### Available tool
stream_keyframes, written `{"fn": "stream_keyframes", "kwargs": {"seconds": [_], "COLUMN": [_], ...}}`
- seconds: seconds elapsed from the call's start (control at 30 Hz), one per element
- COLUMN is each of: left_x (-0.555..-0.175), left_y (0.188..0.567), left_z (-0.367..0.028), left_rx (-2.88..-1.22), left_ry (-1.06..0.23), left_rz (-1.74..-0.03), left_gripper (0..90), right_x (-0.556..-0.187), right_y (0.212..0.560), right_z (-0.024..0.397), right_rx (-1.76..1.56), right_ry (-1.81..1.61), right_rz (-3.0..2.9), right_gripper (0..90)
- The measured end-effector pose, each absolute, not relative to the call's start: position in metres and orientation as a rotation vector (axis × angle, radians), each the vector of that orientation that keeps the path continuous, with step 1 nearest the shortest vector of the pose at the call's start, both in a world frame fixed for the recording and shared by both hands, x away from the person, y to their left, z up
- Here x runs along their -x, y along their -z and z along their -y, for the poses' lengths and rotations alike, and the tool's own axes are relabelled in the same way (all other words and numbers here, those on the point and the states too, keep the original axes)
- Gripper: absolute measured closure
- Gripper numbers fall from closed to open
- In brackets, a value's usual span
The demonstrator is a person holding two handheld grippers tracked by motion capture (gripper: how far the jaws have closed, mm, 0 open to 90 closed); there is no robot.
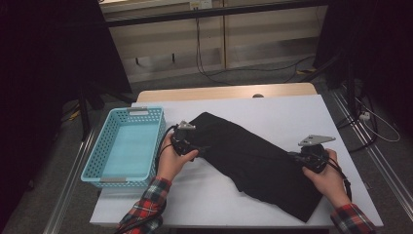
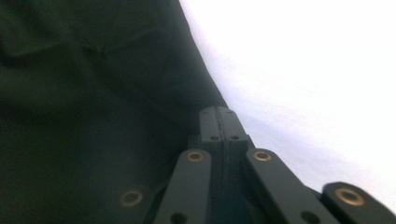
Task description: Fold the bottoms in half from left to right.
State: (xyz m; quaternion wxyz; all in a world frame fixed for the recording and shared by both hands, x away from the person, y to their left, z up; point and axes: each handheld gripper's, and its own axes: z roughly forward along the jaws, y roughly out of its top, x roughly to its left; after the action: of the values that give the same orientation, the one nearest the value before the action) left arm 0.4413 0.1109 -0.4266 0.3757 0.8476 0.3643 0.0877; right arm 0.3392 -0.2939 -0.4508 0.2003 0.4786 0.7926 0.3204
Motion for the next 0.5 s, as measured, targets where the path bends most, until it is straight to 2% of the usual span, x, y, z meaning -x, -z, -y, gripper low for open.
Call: {"fn": "stream_keyframes", "kwargs": {"seconds": [0.23, 0.3, 0.5], "left_x": [-0.444, -0.445, -0.444], "left_y": [0.424, 0.424, 0.426], "left_z": [-0.116, -0.117, -0.115], "left_rx": [-2.150, -2.150, -2.161], "left_ry": [-0.242, -0.240, -0.246], "left_rz": [-0.962, -0.961, -0.956], "left_gripper": [14.6, 14.6, 14.6], "right_x": [-0.345, -0.343, -0.348], "right_y": [0.448, 0.447, 0.447], "right_z": [0.305, 0.304, 0.292], "right_rx": [-1.374, -1.377, -1.328], "right_ry": [-0.947, -1.000, -0.968], "right_rz": [-2.169, -2.169, -2.192], "right_gripper": [90.0, 79.0, 69.3]}}
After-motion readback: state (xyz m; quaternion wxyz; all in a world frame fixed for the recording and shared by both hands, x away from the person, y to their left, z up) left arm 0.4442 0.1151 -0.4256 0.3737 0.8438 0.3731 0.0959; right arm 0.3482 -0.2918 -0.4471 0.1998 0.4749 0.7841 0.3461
